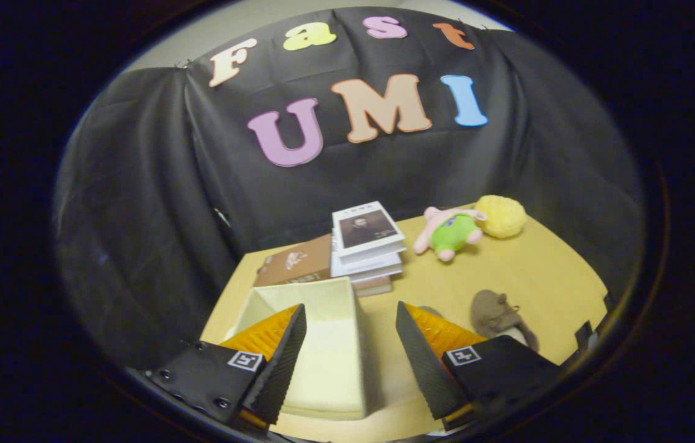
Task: Open the storage box then place both shoes into the box .Put the left shoe in first, then the right shoe, with the right side of both shoes facing outward in a uniform manner.
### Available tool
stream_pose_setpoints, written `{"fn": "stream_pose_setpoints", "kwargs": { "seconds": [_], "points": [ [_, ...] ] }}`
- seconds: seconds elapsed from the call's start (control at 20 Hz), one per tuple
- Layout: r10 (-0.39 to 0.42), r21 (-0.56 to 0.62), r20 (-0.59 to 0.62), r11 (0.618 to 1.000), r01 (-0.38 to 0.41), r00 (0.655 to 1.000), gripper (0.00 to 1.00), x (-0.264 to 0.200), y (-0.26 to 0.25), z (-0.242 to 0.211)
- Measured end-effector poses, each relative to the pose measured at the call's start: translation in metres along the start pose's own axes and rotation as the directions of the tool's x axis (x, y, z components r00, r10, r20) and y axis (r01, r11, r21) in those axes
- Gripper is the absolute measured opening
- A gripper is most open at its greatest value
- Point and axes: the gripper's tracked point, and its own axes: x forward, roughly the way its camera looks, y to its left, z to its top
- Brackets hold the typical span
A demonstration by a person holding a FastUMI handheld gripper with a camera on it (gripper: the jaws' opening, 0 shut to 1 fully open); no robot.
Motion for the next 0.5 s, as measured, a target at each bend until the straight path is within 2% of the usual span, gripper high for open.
{"fn": "stream_pose_setpoints", "kwargs": {
  "seconds": [0.15, 0.3, 0.5],
  "points": [
    [-0.09, -0.006, -0.085, 0.996, 0.09, 0.992, 0.94, 0.012, -0.048, -0.021],
    [-0.114, 0.041, -0.176, 0.992, 0.123, 0.978, 0.94, 0.026, -0.08, -0.049],
    [-0.147, 0.014, -0.299, 0.987, 0.158, 0.943, 0.95, 0.035, -0.112, -0.091]
  ]
}}
